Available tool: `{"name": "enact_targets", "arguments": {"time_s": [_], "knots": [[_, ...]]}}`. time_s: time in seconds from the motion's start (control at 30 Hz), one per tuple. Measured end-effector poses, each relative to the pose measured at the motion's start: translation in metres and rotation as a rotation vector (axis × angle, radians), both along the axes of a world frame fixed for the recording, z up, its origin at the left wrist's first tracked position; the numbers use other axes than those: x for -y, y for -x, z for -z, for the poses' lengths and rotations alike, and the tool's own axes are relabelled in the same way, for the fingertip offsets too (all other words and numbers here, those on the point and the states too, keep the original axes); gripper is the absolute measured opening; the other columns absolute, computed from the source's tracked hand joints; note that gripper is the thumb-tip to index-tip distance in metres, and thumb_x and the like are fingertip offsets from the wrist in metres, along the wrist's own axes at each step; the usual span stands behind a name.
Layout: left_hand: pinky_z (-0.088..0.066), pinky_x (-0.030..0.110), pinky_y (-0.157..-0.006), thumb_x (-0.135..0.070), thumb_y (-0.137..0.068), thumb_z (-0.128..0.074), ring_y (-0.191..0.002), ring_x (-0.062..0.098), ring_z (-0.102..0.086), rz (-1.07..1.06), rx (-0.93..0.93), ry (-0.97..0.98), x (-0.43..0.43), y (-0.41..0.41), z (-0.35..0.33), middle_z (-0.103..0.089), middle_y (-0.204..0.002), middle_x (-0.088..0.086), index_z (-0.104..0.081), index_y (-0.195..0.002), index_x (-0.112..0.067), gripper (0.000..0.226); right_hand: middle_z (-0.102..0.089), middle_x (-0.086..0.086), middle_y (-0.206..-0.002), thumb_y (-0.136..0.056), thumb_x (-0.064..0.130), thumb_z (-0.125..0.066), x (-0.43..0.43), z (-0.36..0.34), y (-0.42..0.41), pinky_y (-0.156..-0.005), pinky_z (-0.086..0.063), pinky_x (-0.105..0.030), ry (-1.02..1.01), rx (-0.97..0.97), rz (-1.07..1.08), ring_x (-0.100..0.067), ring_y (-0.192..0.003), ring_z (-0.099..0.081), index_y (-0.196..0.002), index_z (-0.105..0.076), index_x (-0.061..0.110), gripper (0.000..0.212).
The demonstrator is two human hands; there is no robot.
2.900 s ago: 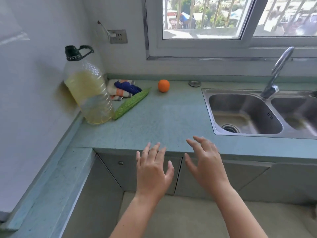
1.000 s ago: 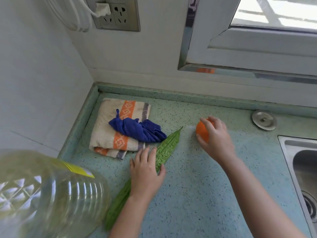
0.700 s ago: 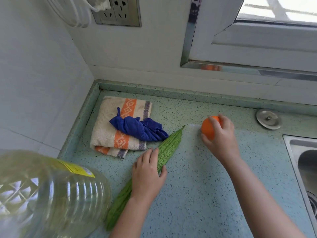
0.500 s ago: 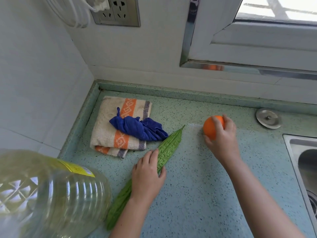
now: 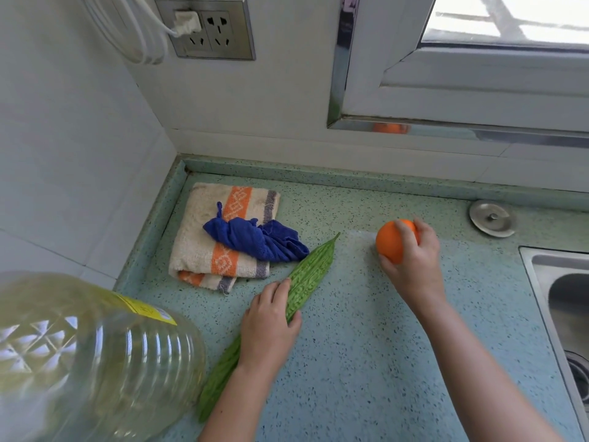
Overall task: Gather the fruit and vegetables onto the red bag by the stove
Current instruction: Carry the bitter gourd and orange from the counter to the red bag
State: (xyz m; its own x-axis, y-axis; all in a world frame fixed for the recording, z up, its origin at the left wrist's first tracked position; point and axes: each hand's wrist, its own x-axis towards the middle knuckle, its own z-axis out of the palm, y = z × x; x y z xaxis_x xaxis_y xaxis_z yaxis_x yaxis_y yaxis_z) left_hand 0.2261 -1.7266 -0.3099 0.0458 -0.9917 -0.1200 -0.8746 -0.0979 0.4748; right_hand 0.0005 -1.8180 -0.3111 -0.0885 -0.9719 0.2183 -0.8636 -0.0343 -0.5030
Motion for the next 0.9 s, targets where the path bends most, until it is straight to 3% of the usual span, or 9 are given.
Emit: {"name": "enact_targets", "arguments": {"time_s": [0.23,0.47,0.6,0.77,0.9], "knots": [[-0.038,0.029,-0.095,-0.027,-0.086,-0.058,-0.119,0.013,-0.042,-0.022,-0.04,0.07,-0.009,0.006,-0.002,-0.046,-0.135,-0.003,-0.039,-0.137,-0.019,0.056,-0.038,-0.033,-0.13,-0.066,0.006,-0.078,-0.025,-0.014,0.0,-0.092,-0.038,-0.055,0.019,0.029,-0.038,-0.048,-0.119,-0.035,-0.125,-0.049,0.002,0.066],[-0.035,0.02,-0.091,-0.025,-0.084,-0.063,-0.118,0.013,-0.045,-0.08,-0.202,0.118,-0.028,0.02,-0.022,-0.045,-0.136,-0.001,-0.04,-0.136,-0.018,0.057,-0.041,-0.031,-0.127,-0.061,0.005,-0.081,-0.064,-0.033,0.002,-0.088,-0.04,-0.055,0.048,0.07,-0.068,-0.048,-0.115,-0.039,-0.123,-0.051,0.002,0.068],[-0.037,0.018,-0.085,-0.02,-0.081,-0.067,-0.105,0.009,-0.049,-0.142,-0.301,0.177,-0.044,0.027,-0.036,-0.052,-0.127,0.0,-0.046,-0.133,-0.015,0.056,-0.04,-0.027,-0.129,-0.062,0.008,-0.081,-0.087,-0.048,0.002,-0.087,-0.041,-0.05,0.075,0.112,-0.111,-0.045,-0.115,-0.04,-0.124,-0.05,0.006,0.069],[-0.031,-0.005,-0.072,-0.019,-0.081,-0.068,-0.101,0.003,-0.047,-0.223,-0.436,0.199,-0.072,0.037,-0.056,-0.053,-0.122,-0.004,-0.047,-0.131,-0.016,0.055,-0.04,-0.021,-0.13,-0.065,0.014,-0.08,-0.119,-0.068,0.001,-0.089,-0.04,-0.045,0.067,0.183,-0.166,-0.037,-0.118,-0.039,-0.126,-0.049,0.01,0.069],[-0.026,-0.01,-0.071,-0.021,-0.08,-0.069,-0.101,0.0,-0.044,-0.245,-0.448,0.257,-0.097,0.044,-0.074,-0.049,-0.119,-0.01,-0.047,-0.131,-0.018,0.055,-0.041,-0.018,-0.131,-0.065,0.016,-0.08,-0.143,-0.083,0.001,-0.087,-0.037,-0.036,0.091,0.195,-0.239,-0.035,-0.118,-0.04,-0.126,-0.049,0.012,0.069]]}}
